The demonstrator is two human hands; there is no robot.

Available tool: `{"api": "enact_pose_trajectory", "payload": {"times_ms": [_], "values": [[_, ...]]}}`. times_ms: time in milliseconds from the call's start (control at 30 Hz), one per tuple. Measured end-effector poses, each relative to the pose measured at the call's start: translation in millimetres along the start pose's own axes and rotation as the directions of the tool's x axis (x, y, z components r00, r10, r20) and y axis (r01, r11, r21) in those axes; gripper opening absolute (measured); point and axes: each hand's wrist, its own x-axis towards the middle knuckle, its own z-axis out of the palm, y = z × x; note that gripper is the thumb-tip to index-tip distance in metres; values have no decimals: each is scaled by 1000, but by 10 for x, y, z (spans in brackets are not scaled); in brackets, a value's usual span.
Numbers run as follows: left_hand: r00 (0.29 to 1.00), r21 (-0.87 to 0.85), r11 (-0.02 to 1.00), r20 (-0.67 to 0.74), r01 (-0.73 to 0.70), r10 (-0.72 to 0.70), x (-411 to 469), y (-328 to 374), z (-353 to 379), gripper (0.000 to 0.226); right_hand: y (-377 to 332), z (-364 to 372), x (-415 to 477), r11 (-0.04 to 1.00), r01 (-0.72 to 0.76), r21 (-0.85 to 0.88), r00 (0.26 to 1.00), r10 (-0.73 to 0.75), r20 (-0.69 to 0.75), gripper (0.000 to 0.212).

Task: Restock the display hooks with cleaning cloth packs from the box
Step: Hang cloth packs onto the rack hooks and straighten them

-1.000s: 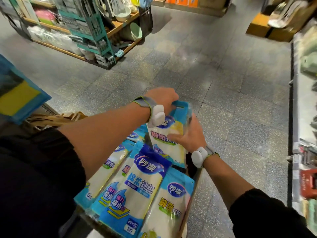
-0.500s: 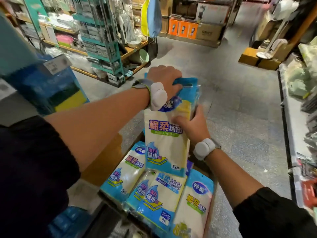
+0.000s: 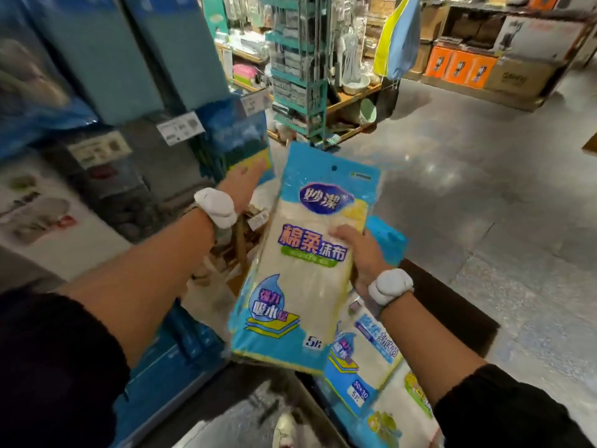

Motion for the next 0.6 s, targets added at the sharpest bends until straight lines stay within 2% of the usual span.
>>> {"api": "enact_pose_trajectory", "payload": {"times_ms": [67, 133, 200, 267, 367, 433, 533, 600], "values": [[991, -67, 991, 68, 119, -115, -160, -309, -92, 79, 86, 96, -58, 994, -112, -10, 991, 112, 73, 78], [977, -208, 955, 93, 209, -193, -456, -663, -260, 101, 190, 322, -188, 976, -208, -67, 951, 218, 220, 51], [963, -281, 928, 185, 243, -196, -579, -917, -277, 108, 251, 426, -222, 964, -258, -63, 919, 265, 292, 30], [948, -370, 884, 249, 284, -200, -678, -1156, -366, 100, 305, 562, -291, 955, -291, -53, 897, 291, 333, 28], [939, -357, 873, 211, 333, -272, -888, -1381, -631, 97, 437, 809, -395, 943, -325, -67, 878, 327, 350, 36], [929, -387, 847, 212, 364, -303, -1089, -1505, -805, 99, 566, 999, -477, 924, -369, -100, 835, 377, 402, 41], [937, -437, 830, 202, 348, -286, -1382, -1558, -959, 84, 769, 1230, -563, 904, -416, -100, 782, 412, 468, 30], [932, -479, 801, 154, 360, -327, -1473, -1701, -1083, 84, 977, 1390, -540, 897, -425, -126, 793, 436, 427, 33]]}}
